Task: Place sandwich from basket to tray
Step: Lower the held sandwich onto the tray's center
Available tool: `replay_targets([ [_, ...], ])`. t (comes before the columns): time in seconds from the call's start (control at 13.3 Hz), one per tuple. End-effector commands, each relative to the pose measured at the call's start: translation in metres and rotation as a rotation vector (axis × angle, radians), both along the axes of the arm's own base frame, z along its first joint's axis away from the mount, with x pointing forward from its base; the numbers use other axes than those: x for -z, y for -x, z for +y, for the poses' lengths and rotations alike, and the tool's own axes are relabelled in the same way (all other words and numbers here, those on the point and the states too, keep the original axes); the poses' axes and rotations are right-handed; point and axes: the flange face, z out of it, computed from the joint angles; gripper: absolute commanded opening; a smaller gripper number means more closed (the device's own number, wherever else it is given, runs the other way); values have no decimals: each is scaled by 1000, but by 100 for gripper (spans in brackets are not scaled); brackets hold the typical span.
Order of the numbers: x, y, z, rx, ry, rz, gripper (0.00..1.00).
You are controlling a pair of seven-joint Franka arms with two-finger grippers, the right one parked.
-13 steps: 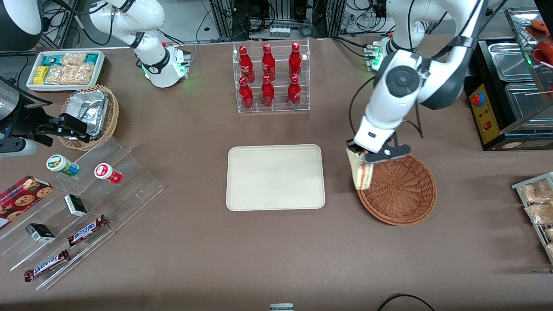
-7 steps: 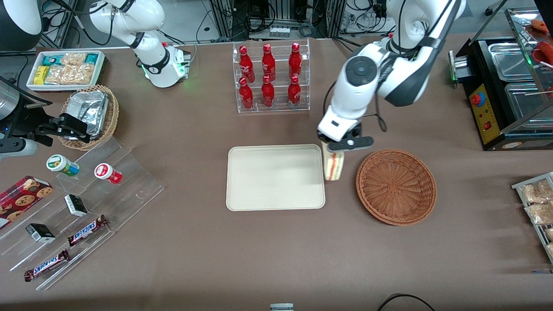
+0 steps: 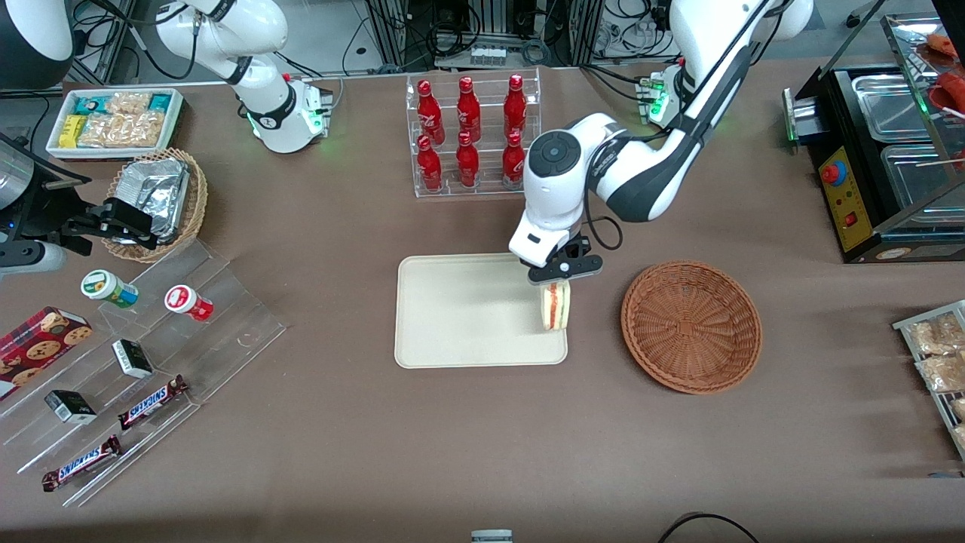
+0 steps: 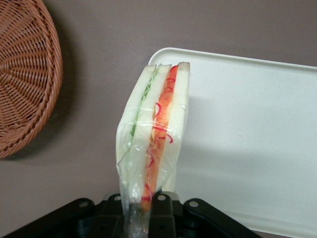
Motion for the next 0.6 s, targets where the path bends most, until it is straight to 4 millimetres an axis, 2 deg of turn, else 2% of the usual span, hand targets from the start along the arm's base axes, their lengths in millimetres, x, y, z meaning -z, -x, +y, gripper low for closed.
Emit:
replay_targets([
  [0.0,-4,1,-20,-33,-9,-20,0],
  [0.22,0,-2,-24,-33,-4,-19,0],
  [0.45,17,-8,-41,22,6,-1,0],
  [0.53,21,-3,-49,61,5,0,0],
])
